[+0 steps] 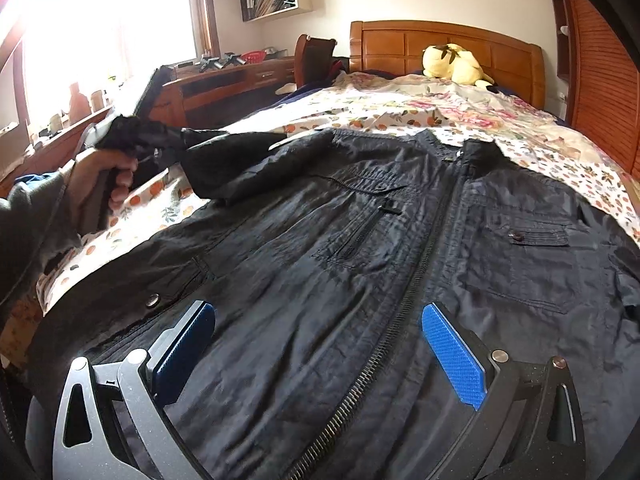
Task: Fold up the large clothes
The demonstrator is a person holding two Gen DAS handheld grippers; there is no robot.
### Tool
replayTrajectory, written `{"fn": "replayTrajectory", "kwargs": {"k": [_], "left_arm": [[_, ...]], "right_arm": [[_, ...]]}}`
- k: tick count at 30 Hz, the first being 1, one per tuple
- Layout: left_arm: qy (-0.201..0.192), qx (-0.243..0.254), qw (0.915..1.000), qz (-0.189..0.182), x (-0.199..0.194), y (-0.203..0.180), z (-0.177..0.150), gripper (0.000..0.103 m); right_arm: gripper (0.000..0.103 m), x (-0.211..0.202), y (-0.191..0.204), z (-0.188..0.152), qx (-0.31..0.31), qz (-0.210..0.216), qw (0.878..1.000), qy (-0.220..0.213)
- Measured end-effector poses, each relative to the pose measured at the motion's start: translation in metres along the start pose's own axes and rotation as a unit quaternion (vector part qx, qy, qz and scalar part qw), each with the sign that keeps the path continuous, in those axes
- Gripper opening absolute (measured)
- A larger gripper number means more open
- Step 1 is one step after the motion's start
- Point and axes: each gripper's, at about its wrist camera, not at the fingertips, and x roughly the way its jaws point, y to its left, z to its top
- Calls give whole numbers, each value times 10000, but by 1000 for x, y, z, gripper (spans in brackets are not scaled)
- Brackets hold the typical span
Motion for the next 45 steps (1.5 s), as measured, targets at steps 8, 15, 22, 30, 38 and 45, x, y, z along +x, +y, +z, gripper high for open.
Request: {"fn": "replayTrajectory", "kwargs": {"k": [8, 15, 22, 30, 38, 45], "left_arm": [[-674, 557, 9951, -459, -97, -71, 23, 9], [-872, 1206, 9845, -930, -146, -143, 0, 9], [-880, 1488, 9755, -1361, -177, -181, -37, 9], [-450, 1681, 9719, -1585, -182, -193, -88, 9], [-467, 1989, 9675, -1489, -196, -171, -143, 45], [-570, 1685, 9703, -1637, -214, -135, -165, 78]], "right_arm": [[103, -52, -28, -11, 89, -573, 9979, -287], [103, -89, -47, -22, 338, -902, 9949, -314], [103, -118, -48, -26, 407, -1191, 9911, -431], [103, -122, -41, -28, 426, -1339, 9895, -325], [103, -117, -26, -10, 446, -1154, 9917, -341], [103, -100, -21, -2, 408, -949, 9945, -194]]}}
